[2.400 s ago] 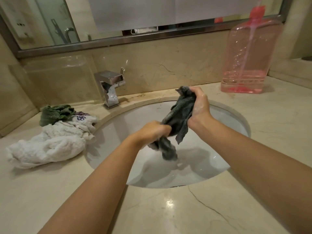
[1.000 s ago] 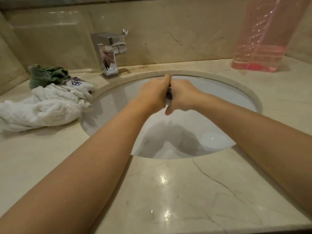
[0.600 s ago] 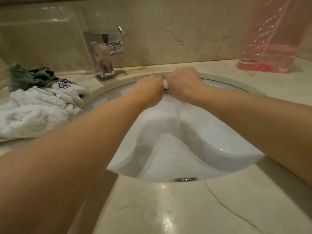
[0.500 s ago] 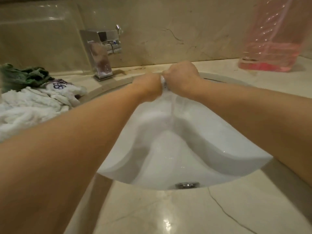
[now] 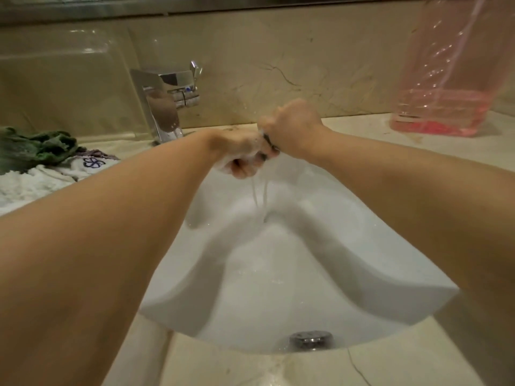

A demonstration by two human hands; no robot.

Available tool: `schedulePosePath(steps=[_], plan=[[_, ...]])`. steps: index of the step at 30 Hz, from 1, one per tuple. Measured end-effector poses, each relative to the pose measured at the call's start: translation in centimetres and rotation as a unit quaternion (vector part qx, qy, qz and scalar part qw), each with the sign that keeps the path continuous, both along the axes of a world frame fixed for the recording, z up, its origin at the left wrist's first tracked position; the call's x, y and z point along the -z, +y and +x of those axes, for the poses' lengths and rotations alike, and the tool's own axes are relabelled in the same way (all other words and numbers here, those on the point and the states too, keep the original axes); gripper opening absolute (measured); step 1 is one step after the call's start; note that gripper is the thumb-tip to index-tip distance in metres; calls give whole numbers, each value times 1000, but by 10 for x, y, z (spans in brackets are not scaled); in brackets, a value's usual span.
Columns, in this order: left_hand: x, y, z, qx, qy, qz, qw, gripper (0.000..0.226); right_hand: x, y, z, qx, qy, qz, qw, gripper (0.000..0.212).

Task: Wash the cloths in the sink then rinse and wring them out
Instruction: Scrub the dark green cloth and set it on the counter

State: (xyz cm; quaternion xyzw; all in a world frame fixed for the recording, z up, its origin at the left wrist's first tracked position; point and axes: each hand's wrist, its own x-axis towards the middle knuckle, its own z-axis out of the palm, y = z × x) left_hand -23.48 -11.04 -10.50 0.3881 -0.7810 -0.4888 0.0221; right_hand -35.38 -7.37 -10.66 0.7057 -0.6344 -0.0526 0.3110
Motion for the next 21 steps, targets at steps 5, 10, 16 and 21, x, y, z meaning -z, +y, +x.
schedulePosePath(steps=[5,10,16,21], plan=[[-5,5,7,25,11,55,998,32,9,-6,-22,-200,69,-160,964,36],[-5,24,22,85,-73,-106,988,20,13,35,-16,-150,-89,-27,984,30],[1,40,42,23,-94,-447,889,27,32,87,-3,-19,-749,256,612,107],[7,57,50,160,-63,-696,697,34,26,94,-20,-11,-862,375,342,81]])
